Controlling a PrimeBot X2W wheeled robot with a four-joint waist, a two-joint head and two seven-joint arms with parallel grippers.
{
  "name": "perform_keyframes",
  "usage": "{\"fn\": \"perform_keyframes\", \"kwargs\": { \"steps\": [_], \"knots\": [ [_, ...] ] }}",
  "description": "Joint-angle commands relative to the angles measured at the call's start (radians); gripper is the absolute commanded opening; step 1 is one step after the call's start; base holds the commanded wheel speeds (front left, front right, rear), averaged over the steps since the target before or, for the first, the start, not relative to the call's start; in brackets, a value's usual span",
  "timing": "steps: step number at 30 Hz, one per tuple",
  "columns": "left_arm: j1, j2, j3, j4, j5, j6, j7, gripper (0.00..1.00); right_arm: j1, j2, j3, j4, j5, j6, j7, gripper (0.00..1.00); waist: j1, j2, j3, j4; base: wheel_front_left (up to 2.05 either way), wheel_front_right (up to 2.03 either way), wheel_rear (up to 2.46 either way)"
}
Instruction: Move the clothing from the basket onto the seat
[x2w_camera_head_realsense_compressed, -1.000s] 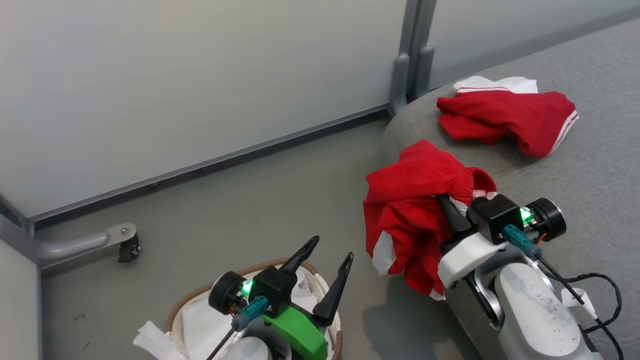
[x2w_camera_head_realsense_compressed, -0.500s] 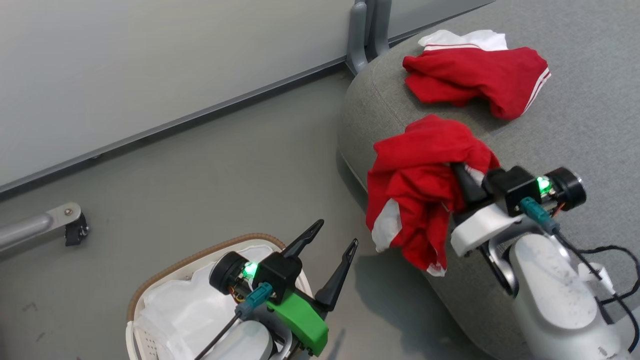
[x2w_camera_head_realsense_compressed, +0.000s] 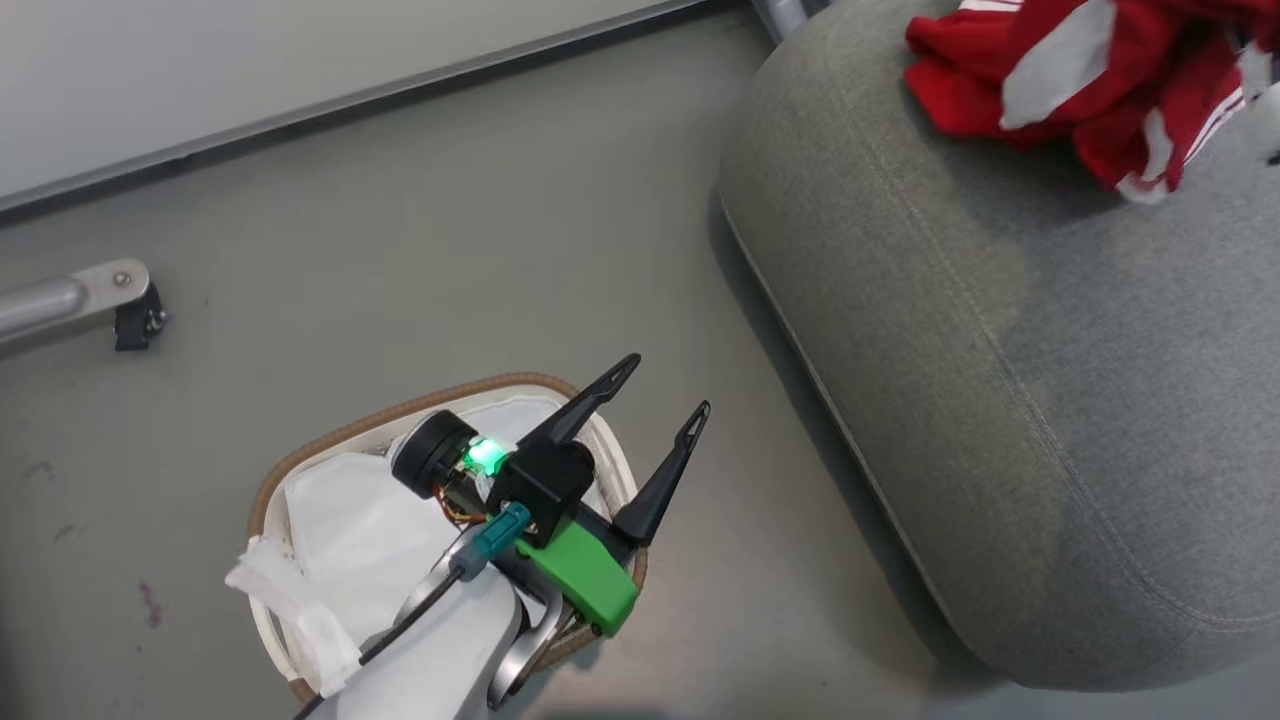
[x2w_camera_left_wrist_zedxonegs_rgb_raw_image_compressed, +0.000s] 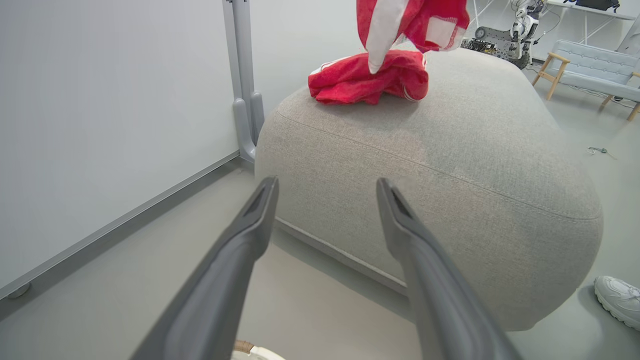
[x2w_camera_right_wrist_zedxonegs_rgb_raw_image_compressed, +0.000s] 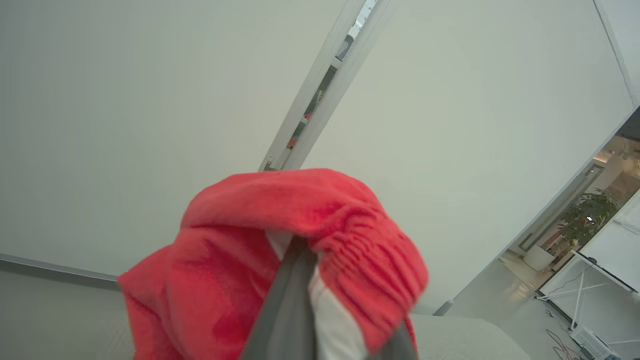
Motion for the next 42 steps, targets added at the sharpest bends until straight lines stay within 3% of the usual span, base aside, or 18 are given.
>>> {"fn": "perform_keyframes", "kwargs": {
  "steps": [1,6,11,22,25,26,42],
  "knots": [
    [-0.023,0.01,0.001,-0.006,0.01,0.0,-0.003,1.0,-0.033,-0.02,-0.014,0.022,-0.002,-0.001,0.0,0.0,-0.0001,-0.0001,0.096,0.061,0.0,0.0,0.0],
    [-0.045,0.024,0.02,-0.022,0.027,0.0,-0.004,1.0,-0.115,-0.075,-0.092,0.118,-0.007,-0.001,0.0,0.0,-0.0001,-0.0001,0.177,0.067,0.0,0.0,0.0],
    [-0.065,0.043,0.012,-0.045,0.047,0.0,-0.003,1.0,-0.106,-0.071,-0.133,0.169,-0.025,-0.001,0.0,0.0,-0.0001,-0.0001,0.235,0.067,0.0,0.0,0.0],
    [-0.045,0.068,0.038,-0.058,0.065,0.001,-0.004,1.0,0.042,0.048,-0.229,0.202,-0.056,-0.001,0.0,0.0,-0.0001,-0.0001,0.255,0.031,0.0,0.0,0.0],
    [-0.036,0.074,0.043,-0.052,0.064,0.002,-0.004,1.0,0.07,0.072,-0.24,0.189,-0.067,-0.001,0.0,0.6,-0.0001,-0.0001,0.244,0.019,0.0,0.0,0.0],
    [-0.035,0.073,0.043,-0.051,0.064,0.002,-0.003,1.0,0.078,0.076,-0.242,0.184,-0.068,-0.001,0.0,1.0,-0.0001,-0.0001,0.24,0.016,0.0,0.0,0.0],
    [0.055,0.009,0.131,-0.037,0.031,0.022,-0.003,1.0,0.347,0.136,-0.257,0.051,-0.047,-0.001,0.0,1.0,-0.0001,-0.0001,0.039,0.005,0.0,0.0,0.0]
  ]
}}
